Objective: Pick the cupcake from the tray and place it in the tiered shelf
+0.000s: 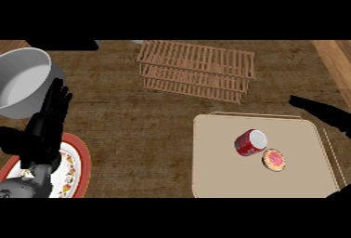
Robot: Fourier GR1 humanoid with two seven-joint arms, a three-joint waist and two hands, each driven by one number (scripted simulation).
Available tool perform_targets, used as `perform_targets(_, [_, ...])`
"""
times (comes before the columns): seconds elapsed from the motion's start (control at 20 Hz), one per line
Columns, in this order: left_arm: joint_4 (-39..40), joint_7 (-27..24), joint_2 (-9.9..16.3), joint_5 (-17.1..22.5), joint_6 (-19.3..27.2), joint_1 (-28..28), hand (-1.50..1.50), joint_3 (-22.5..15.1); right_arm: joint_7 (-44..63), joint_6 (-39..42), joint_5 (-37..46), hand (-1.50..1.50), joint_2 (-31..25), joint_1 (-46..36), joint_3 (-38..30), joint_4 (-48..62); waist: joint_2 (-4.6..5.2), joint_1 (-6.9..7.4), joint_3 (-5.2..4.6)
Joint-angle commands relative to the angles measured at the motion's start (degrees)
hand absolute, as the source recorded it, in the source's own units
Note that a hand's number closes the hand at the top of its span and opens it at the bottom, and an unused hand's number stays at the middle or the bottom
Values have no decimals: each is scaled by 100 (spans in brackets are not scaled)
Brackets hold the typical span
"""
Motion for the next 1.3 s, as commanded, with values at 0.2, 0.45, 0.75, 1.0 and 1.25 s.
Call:
perform_targets(0.2, [-341,182,-155,-276,61,130,0,-134,1851,-204,1594,-150,690,-257,1396,-561,20,54,18])
perform_targets(0.45, [112,92,-230,-260,-91,-206,0,100,2189,49,2630,-150,924,-543,2064,-222,36,27,17])
perform_targets(0.75, [-402,208,-306,-436,-22,222,0,60,2698,583,3127,-150,1023,-645,2116,168,22,43,18])
perform_targets(1.0, [-167,232,-360,-450,-386,98,0,464,1980,263,3853,-150,1593,-323,2007,661,26,14,20])
perform_targets(1.25, [-258,295,-524,-499,-601,122,0,525,1258,-101,4384,-150,1757,-23,1872,1161,27,15,21])
